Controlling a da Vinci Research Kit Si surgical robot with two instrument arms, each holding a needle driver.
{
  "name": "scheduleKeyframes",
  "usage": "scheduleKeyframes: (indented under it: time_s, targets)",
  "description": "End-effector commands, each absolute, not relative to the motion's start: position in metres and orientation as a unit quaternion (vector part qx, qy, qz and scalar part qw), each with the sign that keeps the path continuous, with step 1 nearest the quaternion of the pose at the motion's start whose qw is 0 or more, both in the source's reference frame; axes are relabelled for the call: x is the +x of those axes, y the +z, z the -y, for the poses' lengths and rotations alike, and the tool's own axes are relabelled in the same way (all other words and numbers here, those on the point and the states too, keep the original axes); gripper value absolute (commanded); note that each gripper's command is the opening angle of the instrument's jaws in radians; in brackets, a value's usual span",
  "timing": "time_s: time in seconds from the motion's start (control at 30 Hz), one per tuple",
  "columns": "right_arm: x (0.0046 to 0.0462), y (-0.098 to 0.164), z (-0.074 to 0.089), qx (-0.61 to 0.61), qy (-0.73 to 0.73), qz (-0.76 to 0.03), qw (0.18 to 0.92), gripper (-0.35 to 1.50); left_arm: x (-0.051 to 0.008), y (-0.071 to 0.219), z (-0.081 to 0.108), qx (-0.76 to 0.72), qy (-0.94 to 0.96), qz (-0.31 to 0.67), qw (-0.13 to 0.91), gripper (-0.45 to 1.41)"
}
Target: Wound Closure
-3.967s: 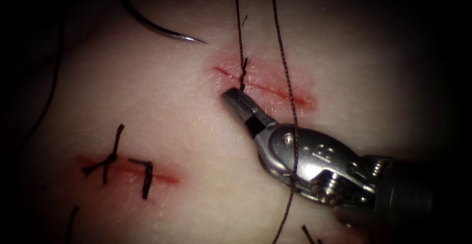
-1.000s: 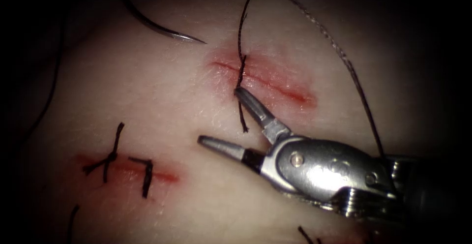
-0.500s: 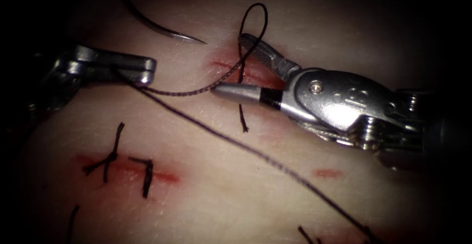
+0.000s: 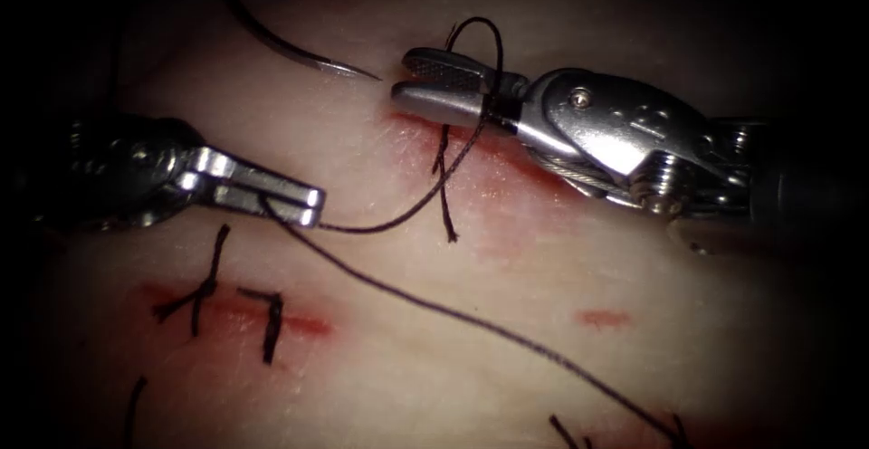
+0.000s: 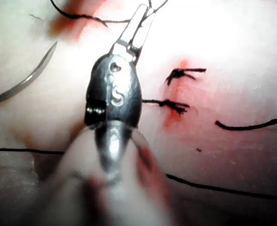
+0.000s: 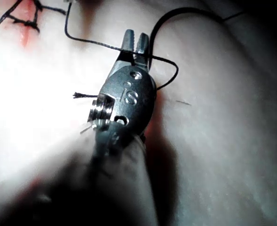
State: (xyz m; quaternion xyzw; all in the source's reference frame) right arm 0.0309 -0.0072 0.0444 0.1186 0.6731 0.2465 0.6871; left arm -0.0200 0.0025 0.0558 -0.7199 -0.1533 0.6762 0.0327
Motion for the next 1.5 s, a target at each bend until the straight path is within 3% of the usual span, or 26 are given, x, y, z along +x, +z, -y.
scheduleKeyframes:
  time_s: [0.03, 0.43, 0.83, 1.5]
  targets:
    - [0.0317, 0.045, 0.0067, 0.133, 0.242, -0.681, 0.678, -0.35, -0.0208, 0.057, -0.0024, -0.72, 0.677, 0.151, 0.032, -0.45]
    - [0.0323, 0.0462, 0.0056, 0.25, 0.158, -0.721, 0.627, -0.35, -0.0236, 0.0612, -0.0046, -0.716, 0.685, 0.132, 0.03, -0.45]
    - [0.0321, 0.0461, 0.0073, 0.335, 0.049, -0.662, 0.668, -0.35, -0.0227, 0.0601, -0.006, -0.726, 0.674, 0.134, 0.029, -0.45]
    - [0.0309, 0.0455, 0.0069, 0.361, 0.012, -0.643, 0.675, -0.35, -0.0223, 0.0618, -0.0078, -0.734, 0.669, 0.112, 0.034, -0.45]
